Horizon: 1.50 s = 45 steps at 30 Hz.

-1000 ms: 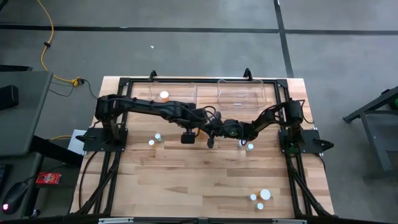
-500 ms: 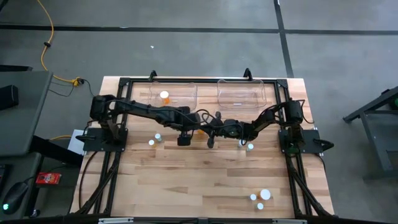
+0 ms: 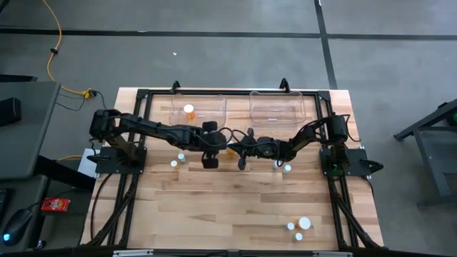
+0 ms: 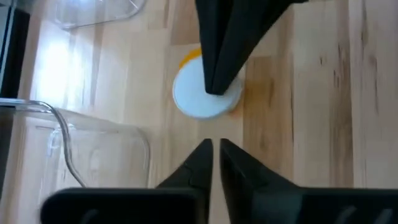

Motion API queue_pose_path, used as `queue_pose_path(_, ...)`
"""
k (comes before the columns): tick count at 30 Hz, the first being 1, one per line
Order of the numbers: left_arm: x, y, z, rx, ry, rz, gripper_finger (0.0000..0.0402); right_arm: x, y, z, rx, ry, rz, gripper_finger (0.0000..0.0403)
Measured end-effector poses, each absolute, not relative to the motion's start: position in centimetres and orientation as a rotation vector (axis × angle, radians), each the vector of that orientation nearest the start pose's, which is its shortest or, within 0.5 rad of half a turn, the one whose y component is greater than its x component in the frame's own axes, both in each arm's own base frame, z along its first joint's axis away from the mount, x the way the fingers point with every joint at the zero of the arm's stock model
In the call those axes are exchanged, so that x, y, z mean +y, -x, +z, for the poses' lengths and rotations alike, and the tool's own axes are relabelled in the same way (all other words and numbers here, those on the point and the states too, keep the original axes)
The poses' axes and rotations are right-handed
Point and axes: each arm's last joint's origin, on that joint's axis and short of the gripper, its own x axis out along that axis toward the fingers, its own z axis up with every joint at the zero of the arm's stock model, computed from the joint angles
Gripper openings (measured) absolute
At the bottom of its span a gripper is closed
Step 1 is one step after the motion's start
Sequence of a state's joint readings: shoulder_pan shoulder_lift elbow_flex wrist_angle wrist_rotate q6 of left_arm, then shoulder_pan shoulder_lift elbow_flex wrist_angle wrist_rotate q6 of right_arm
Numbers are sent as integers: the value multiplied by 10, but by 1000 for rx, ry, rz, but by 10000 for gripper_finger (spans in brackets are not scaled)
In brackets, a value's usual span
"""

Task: Pick and place medicine bottles into bin by pill shape (circle, oval)
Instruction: Put the top orange capsule bottle into the left transparent bin

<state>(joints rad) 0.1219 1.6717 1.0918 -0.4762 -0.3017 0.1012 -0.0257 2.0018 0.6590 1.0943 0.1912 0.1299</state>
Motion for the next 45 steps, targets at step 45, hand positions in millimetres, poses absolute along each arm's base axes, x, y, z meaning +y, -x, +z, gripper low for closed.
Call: queue_pose_path(45, 68, -337, 186, 1050, -94, 293, 0, -14, -338, 97, 202, -103, -231, 0)
